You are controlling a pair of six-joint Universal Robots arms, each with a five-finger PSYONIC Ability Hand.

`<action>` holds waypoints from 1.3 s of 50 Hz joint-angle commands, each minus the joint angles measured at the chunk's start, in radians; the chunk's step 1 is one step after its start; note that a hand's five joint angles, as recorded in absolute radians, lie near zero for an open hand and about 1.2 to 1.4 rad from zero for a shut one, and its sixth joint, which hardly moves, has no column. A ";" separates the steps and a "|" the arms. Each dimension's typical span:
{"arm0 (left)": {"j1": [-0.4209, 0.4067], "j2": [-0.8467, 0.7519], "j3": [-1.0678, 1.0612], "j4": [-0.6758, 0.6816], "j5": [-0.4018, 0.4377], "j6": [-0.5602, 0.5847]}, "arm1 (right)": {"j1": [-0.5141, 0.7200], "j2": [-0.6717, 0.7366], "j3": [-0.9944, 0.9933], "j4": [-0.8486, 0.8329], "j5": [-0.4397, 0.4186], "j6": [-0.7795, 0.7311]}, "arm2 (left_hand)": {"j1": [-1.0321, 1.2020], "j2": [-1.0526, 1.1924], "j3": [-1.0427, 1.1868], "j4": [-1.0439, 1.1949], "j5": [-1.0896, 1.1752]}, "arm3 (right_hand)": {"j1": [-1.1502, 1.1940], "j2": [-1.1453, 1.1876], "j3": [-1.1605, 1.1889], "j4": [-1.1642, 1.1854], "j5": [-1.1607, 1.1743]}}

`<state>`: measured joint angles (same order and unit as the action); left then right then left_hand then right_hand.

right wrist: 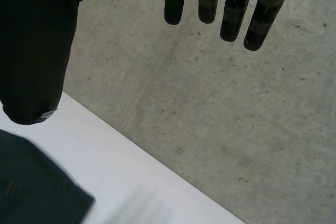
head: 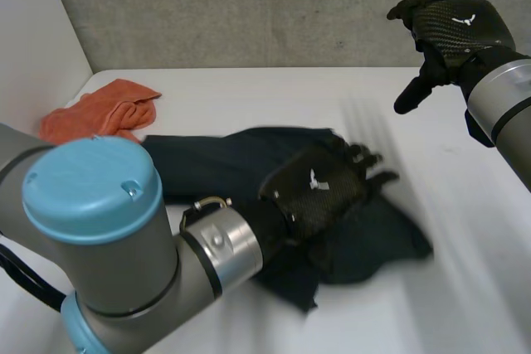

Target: Fold the laundry.

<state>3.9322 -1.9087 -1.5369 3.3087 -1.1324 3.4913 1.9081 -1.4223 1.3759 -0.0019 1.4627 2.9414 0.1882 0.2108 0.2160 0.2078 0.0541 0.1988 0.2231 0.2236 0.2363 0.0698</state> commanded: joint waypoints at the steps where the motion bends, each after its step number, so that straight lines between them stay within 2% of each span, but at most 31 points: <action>1: 0.068 0.037 0.006 -0.037 -0.087 0.149 | 0.002 0.002 -0.011 0.006 -0.008 -0.007 | -0.014 -0.036 -0.041 -0.033 -0.054 | -0.024 -0.049 -0.049 -0.062 -0.070; 4: 0.098 0.056 0.003 -0.035 -0.145 0.127 | 0.003 0.006 -0.012 0.010 -0.022 -0.033 | -0.014 -0.036 -0.041 -0.033 -0.054 | -0.024 -0.049 -0.049 -0.062 -0.070; 9: 0.116 0.080 -0.022 -0.038 -0.315 0.023 | 0.012 0.011 -0.006 0.033 -0.045 -0.117 | -0.001 -0.024 -0.029 -0.021 -0.042 | -0.024 -0.049 -0.049 -0.062 -0.070; 14: 0.116 0.132 -0.092 -0.066 -0.492 -0.079 | 0.016 0.016 0.011 0.147 -0.080 -0.258 | 0.019 -0.003 -0.008 0.000 -0.021 | -0.024 -0.049 -0.049 -0.062 -0.070; 18: 0.114 0.174 -0.144 -0.118 -0.543 -0.135 | 0.005 0.017 0.043 0.249 -0.119 -0.381 | 0.022 0.000 -0.005 0.003 -0.018 | -0.024 -0.049 -0.049 -0.062 -0.070; 24: 0.116 0.198 -0.209 -0.172 -0.543 -0.215 | -0.023 0.017 0.147 0.330 -0.186 -0.545 | 0.031 0.009 0.003 0.012 -0.009 | -0.024 -0.049 -0.049 -0.062 -0.070; 32: 0.096 0.188 -0.292 -0.205 -0.533 -0.259 | -0.055 0.014 0.334 0.338 -0.240 -0.634 | 0.084 0.061 0.056 0.064 0.044 | -0.024 -0.049 -0.049 -0.062 -0.070; 39: 0.072 0.152 -0.307 -0.193 -0.532 -0.259 | -0.101 0.013 0.462 0.307 -0.286 -0.651 | 0.137 0.114 0.109 0.117 0.096 | -0.024 -0.049 -0.049 -0.062 -0.070; 42: 0.068 0.106 -0.292 -0.185 -0.532 -0.259 | -0.116 0.014 0.515 0.254 -0.327 -0.650 | 0.201 0.179 0.174 0.182 0.161 | -0.024 -0.049 -0.049 -0.062 -0.070; 48: 0.064 0.008 -0.255 -0.153 -0.533 -0.259 | -0.139 0.014 0.604 0.125 -0.355 -0.634 | 0.324 0.302 0.297 0.305 0.284 | -0.024 -0.049 -0.049 -0.062 -0.070; 52: 0.046 -0.044 -0.232 -0.130 -0.535 -0.259 | -0.136 0.014 0.640 0.077 -0.355 -0.628 | 0.568 0.545 0.540 0.548 0.527 | -0.024 -0.049 -0.049 -0.062 -0.070; 54: 0.039 -0.061 -0.218 -0.112 -0.540 -0.261 | -0.136 0.014 0.649 0.059 -0.355 -0.622 | 0.840 0.818 0.813 0.821 0.800 | 0.015 -0.009 -0.010 -0.022 -0.030; 58: 0.041 -0.062 -0.206 -0.083 -0.541 -0.261 | -0.139 0.017 0.672 0.007 -0.354 -0.608 | 1.164 1.141 1.136 1.144 1.124 | 0.094 0.070 0.070 0.057 0.049; 62: 0.038 -0.053 -0.189 -0.077 -0.541 -0.261 | -0.155 0.043 0.686 -0.058 -0.355 -0.591 | 1.208 1.185 1.180 1.188 1.168 | 0.464 0.439 0.439 0.426 0.418; 65: 0.032 -0.038 -0.172 -0.078 -0.541 -0.265 | -0.159 0.072 0.683 -0.104 -0.349 -0.553 | 1.208 1.185 1.180 1.188 1.168 | 1.035 1.011 1.010 0.998 0.990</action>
<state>3.9707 -1.9707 -1.7349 3.2245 -1.6732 3.2303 1.7603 -1.3903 2.0556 -0.0291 1.1075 2.3429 1.1304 1.1889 1.1790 1.1915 0.9914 0.5793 0.6627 0.6543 0.6554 0.4597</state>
